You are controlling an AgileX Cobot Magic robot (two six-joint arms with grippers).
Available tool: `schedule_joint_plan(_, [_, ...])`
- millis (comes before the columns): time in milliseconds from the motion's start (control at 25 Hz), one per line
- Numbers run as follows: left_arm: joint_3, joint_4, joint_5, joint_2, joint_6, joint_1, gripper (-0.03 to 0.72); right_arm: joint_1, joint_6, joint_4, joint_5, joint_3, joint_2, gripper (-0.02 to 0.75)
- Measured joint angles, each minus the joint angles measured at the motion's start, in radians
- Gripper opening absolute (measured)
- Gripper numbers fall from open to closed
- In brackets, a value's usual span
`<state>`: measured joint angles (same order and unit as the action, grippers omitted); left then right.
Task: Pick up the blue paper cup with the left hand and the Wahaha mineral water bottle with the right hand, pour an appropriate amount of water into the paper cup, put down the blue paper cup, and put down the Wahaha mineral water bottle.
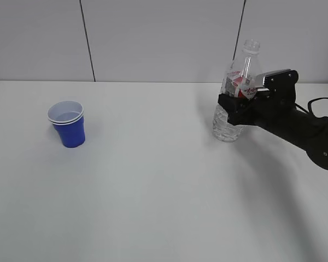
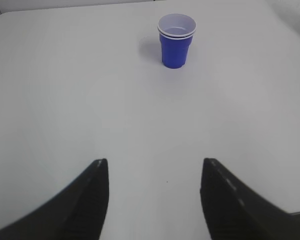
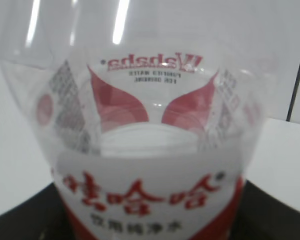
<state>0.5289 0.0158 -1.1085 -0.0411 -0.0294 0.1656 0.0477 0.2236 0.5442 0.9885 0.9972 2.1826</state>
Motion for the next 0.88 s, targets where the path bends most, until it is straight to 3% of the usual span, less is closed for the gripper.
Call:
schedule_joint_plan(440, [0.0, 0.0, 0.002, 0.0, 0.0, 0.0, 0.437, 0.0, -0.072, 0.072, 0.005, 0.004, 0.004, 0.442])
schedule_joint_plan(880, [0.0, 0.0, 0.004, 0.0, 0.0, 0.0, 0.426, 0.0, -0.052, 0.082, 0.008, 0.004, 0.004, 0.598])
